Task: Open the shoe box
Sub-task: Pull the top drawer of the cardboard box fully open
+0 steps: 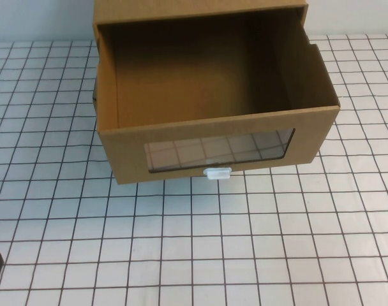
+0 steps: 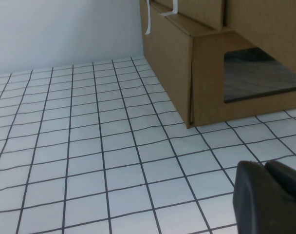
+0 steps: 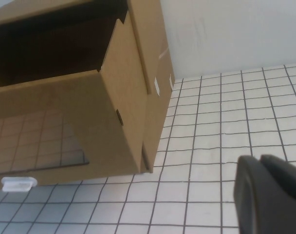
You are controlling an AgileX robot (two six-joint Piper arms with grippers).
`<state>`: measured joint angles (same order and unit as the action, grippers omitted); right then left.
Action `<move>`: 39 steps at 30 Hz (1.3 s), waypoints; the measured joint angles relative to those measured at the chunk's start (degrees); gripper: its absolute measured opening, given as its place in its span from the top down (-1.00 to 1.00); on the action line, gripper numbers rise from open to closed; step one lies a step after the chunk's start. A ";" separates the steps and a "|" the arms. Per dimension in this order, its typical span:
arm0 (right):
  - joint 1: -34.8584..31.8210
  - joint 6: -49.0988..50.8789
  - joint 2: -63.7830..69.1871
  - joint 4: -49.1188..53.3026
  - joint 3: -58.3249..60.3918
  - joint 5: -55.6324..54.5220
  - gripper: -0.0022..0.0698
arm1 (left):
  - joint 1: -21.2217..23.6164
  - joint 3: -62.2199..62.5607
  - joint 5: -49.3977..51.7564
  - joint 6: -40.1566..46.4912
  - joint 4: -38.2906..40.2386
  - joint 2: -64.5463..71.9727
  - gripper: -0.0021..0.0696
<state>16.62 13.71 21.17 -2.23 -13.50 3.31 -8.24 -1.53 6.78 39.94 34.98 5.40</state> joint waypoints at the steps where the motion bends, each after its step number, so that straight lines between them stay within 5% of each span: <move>1: 0.00 0.00 0.00 0.00 0.00 0.00 0.98 | 0.00 0.00 0.00 0.00 0.00 0.00 0.95; 10: -2.07 -3.64 -0.16 2.23 0.80 -1.74 0.98 | 0.00 0.00 0.13 0.00 0.00 0.00 0.95; 20: -18.23 -4.36 -13.57 3.49 14.14 -4.21 0.98 | 0.00 0.00 0.22 0.00 0.00 0.00 0.95; 33: -18.82 -4.36 -21.62 4.21 14.82 16.56 0.98 | 0.00 0.00 0.22 0.00 0.00 0.00 0.95; 39: -18.82 -4.36 -21.62 4.11 14.82 17.89 0.98 | 0.00 0.00 0.22 0.00 0.00 0.00 0.95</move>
<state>-2.21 9.36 -0.45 1.87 1.31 21.19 -8.24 -1.53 7.01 39.94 34.98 5.40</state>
